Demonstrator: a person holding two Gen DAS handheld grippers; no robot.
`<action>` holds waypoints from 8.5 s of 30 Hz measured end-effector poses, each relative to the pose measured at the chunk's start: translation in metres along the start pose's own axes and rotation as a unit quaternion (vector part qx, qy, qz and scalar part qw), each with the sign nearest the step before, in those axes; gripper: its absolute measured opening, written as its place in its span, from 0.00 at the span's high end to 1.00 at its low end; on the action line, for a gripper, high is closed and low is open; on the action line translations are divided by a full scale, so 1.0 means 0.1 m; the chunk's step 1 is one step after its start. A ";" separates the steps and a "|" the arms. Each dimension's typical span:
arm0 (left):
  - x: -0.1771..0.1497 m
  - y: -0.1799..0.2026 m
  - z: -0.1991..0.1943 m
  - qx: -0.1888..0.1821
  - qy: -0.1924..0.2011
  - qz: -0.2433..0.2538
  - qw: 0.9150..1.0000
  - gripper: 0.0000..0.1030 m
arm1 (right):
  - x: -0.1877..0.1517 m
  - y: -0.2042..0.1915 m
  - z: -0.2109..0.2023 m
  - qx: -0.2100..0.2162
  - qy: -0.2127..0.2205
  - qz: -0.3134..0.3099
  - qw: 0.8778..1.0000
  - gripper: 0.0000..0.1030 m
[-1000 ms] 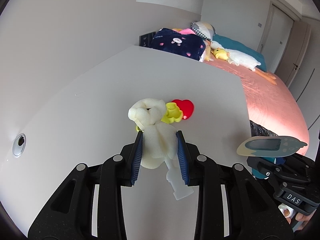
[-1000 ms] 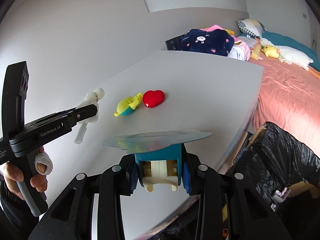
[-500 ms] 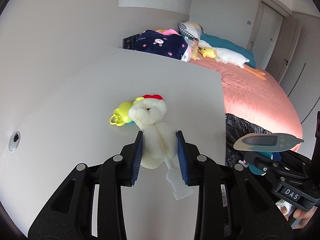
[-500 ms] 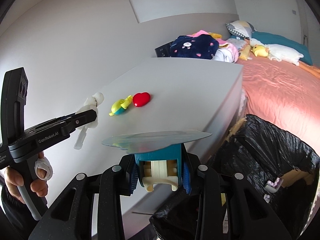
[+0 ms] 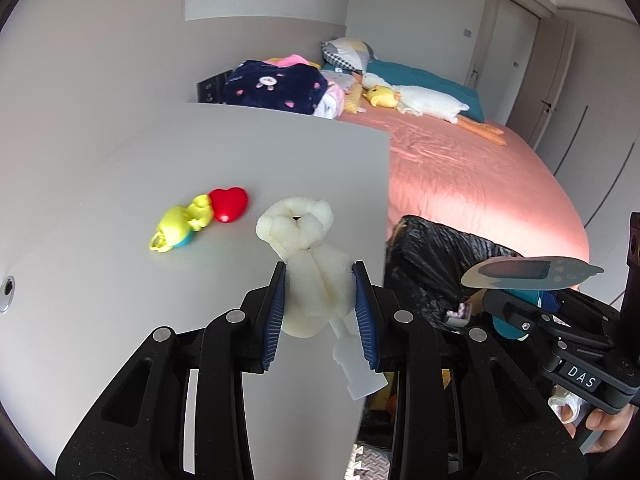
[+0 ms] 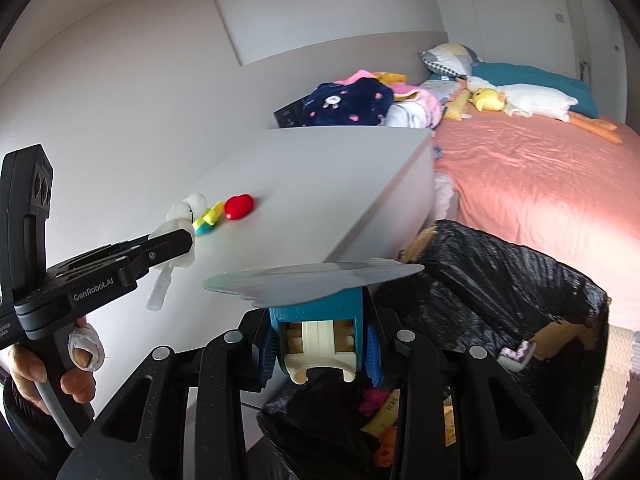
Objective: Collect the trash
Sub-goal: 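Carry the white plush and teal holder toward the trash bag, then open both tools over the trash bag to drop the plush and holder, then move both tools back over the table toward the yellow toy and red heart, then grasp the yellow-green toy with the left tool while the right tool grasps the red heart, then carry the yellow-green toy and red heart over the trash bag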
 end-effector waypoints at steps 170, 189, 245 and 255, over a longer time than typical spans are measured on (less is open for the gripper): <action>0.44 -2.35 0.34 0.091 -0.022 -0.093 0.991 0.45 | 0.96 -1.36 2.24 -0.058 -0.099 -0.112 0.987 0.53; 0.51 -1.61 0.33 0.047 -0.013 -0.027 0.998 0.45 | 0.86 -1.00 1.58 -0.050 -0.072 -0.081 0.993 0.53; 0.07 0.72 0.00 -0.024 -0.005 0.070 0.997 0.45 | 0.04 0.65 -0.40 -0.084 0.017 0.032 0.996 0.52; 0.03 1.16 0.16 -0.051 -0.018 0.104 0.993 0.45 | -0.05 1.07 -0.60 -0.112 0.024 0.059 0.992 0.52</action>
Point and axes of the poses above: each gripper's, at about its wrist camera, not at the fingertips, and z roughly the way its jaws point, y to its right, x to its top, the point moved 8 cm from there along z, roughly the way its jaws point, and after that the axes turned 7 degrees about -y, right-handed, at the moved point
